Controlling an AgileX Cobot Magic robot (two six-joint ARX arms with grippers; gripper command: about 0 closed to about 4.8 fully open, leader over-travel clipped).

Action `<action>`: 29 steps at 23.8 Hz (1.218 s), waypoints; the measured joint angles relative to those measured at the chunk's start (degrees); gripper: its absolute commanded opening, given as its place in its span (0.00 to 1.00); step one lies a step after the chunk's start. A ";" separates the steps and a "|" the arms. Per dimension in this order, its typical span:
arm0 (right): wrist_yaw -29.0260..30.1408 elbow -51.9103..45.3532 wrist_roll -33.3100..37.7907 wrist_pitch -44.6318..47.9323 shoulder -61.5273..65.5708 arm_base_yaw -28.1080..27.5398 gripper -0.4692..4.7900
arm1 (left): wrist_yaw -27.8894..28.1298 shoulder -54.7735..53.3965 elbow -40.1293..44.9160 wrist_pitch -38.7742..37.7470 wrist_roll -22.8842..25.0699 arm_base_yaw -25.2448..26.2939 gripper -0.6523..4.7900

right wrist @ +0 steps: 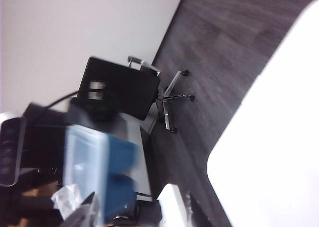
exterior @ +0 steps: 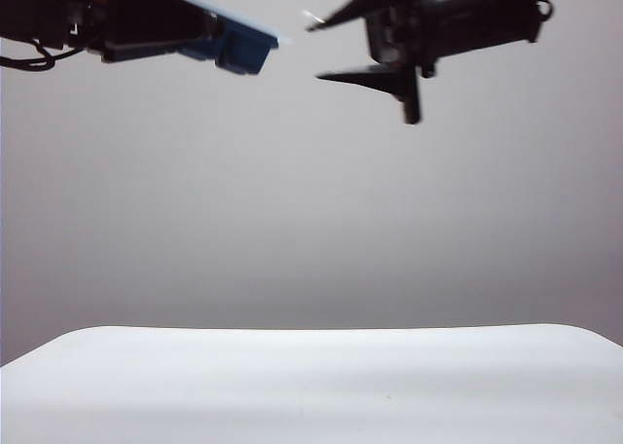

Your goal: Pick up the ice cube tray, remove its lid, and then place both the tray and the lid back on the table.

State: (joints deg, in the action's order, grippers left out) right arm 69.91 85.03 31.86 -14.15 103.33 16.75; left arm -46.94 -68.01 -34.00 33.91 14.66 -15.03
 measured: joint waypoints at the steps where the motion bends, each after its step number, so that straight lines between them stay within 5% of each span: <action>1: -0.02 0.00 -0.11 -2.01 0.00 -0.46 0.51 | 0.00 0.00 0.00 1.05 -0.17 0.00 0.55; 8: 2.29 -0.04 -4.96 -14.53 0.02 1.73 0.46 | 2.69 0.00 0.00 1.95 0.07 0.00 0.55; 29: 1.38 -0.17 -1.03 -7.61 0.00 7.17 0.31 | 4.50 0.02 0.00 -4.09 2.47 -0.02 0.55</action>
State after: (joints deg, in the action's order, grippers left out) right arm 71.29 84.86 30.83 -21.76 103.33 23.92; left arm -42.44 -67.99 -34.00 29.82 17.12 -15.05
